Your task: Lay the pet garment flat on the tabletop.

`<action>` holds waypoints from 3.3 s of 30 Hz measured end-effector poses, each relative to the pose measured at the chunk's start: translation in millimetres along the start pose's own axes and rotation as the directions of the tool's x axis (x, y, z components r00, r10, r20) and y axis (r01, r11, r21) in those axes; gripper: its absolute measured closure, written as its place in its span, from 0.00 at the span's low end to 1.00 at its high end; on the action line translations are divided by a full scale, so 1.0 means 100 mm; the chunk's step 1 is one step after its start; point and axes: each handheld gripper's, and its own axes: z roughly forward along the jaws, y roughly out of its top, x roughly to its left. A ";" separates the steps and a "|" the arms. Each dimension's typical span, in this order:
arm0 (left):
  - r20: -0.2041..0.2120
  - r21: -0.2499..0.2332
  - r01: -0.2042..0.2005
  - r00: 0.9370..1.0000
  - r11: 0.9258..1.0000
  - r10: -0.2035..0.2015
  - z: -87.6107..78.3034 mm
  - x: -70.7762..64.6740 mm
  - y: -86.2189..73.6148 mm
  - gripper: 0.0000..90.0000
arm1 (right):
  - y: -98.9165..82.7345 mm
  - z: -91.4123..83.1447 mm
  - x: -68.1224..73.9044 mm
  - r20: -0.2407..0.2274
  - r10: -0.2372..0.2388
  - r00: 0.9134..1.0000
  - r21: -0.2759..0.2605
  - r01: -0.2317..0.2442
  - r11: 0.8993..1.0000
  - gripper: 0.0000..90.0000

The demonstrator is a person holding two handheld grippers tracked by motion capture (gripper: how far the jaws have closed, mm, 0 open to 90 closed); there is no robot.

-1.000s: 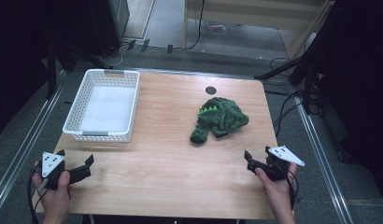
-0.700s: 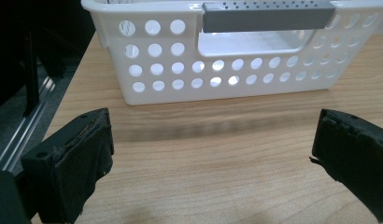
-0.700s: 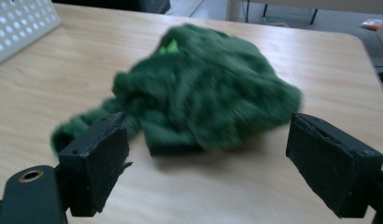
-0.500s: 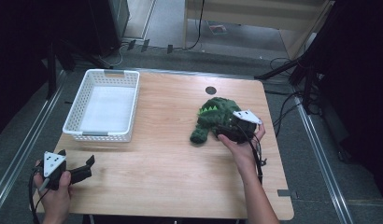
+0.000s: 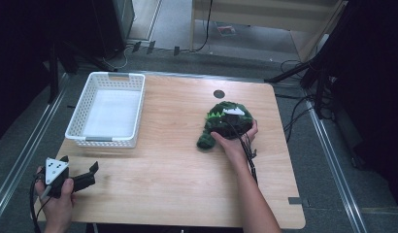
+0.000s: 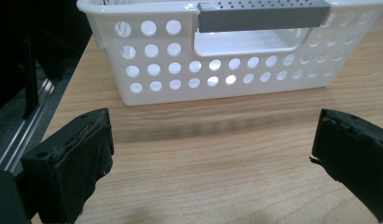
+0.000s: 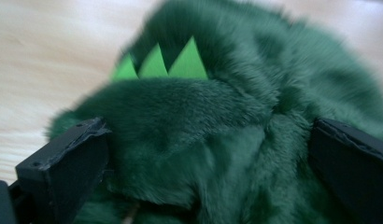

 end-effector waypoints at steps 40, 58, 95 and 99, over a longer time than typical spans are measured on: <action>0.164 -0.150 -0.186 0.964 0.971 0.210 -0.16 -1.18 0.62 0.00 | -0.38 -1.49 0.32 -0.298 -0.145 0.944 -0.247 0.071 0.966 0.90; 0.286 -0.216 -0.153 0.934 0.964 0.213 0.09 -1.81 1.03 0.00 | -0.53 -1.64 0.52 -0.425 -0.173 0.889 -0.222 0.083 0.971 0.32; 0.475 -0.007 -0.171 0.866 0.985 0.154 0.37 -1.97 0.46 0.29 | -0.87 -1.32 0.53 -0.522 -0.198 0.829 -0.112 0.163 0.980 1.00; 0.446 0.040 -0.197 0.881 0.980 0.158 0.43 -2.00 0.43 0.29 | -0.86 -1.39 0.58 -0.566 -0.223 0.794 -0.144 0.172 0.975 1.00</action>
